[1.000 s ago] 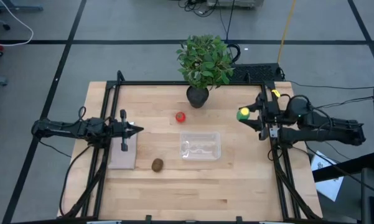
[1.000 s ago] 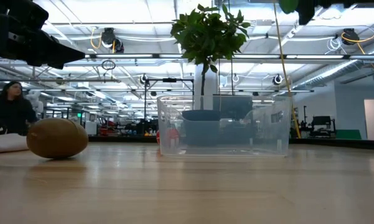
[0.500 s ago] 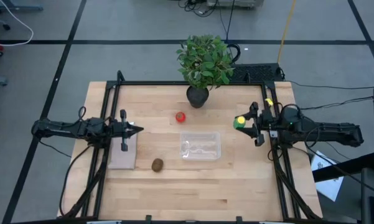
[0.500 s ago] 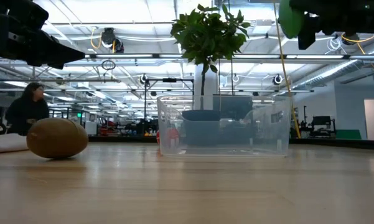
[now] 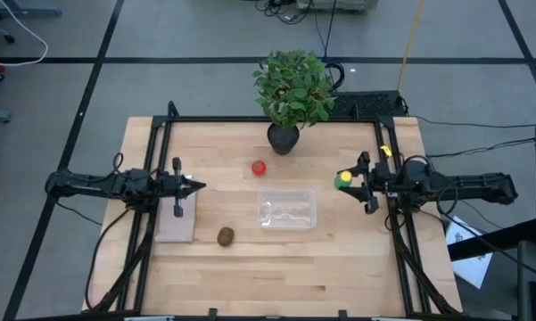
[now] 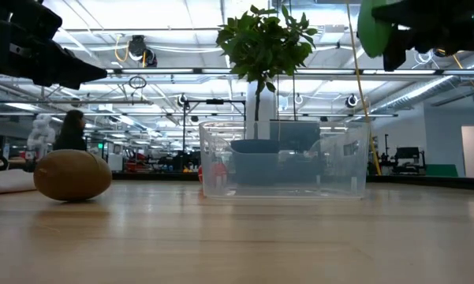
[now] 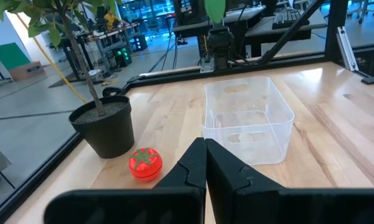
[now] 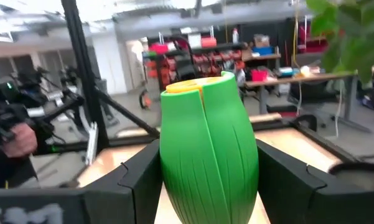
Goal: Pick and placing Produce into tupperware
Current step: Put the green corn into the transparent bin
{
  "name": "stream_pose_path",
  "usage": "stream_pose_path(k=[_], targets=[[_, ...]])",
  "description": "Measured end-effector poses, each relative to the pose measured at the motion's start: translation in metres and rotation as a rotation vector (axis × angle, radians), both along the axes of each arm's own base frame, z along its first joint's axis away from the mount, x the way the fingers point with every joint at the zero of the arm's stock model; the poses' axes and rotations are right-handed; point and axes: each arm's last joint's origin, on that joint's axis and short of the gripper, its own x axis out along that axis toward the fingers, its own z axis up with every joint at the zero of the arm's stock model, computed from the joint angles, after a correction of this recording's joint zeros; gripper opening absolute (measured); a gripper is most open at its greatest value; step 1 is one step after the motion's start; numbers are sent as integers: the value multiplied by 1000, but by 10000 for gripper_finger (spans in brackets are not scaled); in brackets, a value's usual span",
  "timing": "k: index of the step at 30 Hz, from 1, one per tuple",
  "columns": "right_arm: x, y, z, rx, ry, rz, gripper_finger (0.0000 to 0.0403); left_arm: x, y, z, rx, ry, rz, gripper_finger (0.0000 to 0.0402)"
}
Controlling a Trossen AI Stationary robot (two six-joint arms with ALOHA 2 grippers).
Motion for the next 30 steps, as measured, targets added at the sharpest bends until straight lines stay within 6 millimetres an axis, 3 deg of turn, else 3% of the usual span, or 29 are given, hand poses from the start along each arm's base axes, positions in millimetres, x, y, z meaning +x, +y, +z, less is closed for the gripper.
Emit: stream_pose_path(k=[5, 15, 30], targets=[[0, 1, -7, -22, 73, -34, 208, 0, 0, 0, 0, 0, 0, 3], [1, 4, -20, -37, 27, -18, 208, 0, 0, 0, 0, 0, 0, 3], [1, 4, -21, -18, 8, -17, 208, 0, 0, 0, 0, -1, 0, 3]])
